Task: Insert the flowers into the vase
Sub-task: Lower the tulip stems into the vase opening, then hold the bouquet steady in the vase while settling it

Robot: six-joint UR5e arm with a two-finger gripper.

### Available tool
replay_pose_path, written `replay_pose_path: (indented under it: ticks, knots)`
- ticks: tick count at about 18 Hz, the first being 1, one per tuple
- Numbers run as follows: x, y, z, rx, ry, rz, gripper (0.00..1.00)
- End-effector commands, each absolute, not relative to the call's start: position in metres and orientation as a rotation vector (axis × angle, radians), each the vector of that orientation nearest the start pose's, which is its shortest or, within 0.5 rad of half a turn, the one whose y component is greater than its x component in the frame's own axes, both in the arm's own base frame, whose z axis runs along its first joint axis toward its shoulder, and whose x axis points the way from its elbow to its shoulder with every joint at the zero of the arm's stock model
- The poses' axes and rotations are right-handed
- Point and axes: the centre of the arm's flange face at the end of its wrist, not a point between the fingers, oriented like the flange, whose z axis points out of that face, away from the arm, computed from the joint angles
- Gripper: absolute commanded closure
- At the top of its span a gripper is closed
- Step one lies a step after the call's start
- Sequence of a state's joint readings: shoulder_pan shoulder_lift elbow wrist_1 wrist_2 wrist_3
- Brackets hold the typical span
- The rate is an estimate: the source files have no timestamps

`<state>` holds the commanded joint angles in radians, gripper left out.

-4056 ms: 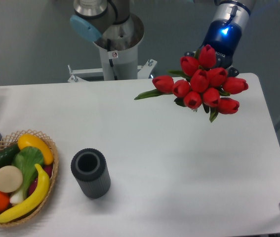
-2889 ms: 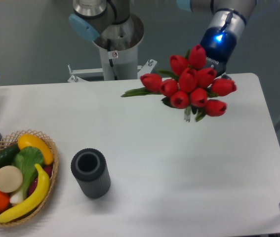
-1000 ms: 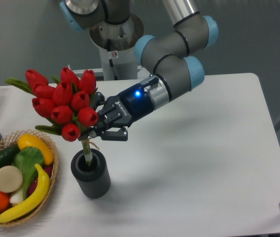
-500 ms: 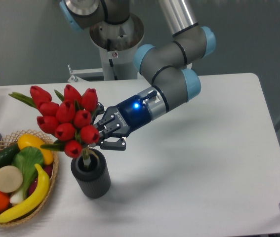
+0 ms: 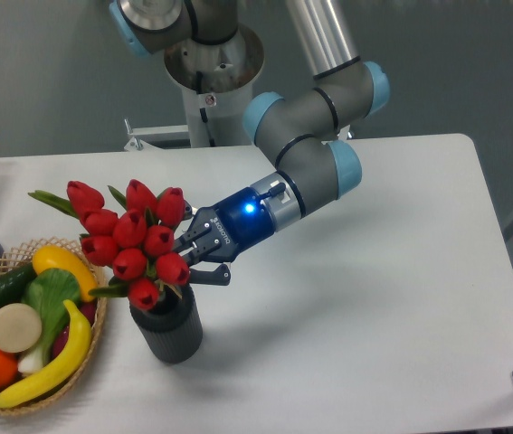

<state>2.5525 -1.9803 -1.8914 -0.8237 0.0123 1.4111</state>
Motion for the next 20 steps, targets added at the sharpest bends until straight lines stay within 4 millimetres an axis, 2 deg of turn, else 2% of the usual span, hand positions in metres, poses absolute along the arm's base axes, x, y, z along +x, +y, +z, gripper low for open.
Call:
replay_pose_path:
  ticks: [5,12,20]
  knots:
    - [-0.335,0.505,0.273,-1.580,0.345,-0.585,0.90]
    - [-0.336,0.505,0.258,-1.589,0.347,-0.583,0.90]
    - [-0.339,0.508,0.255,-1.595,0.354,-0.577,0.88]
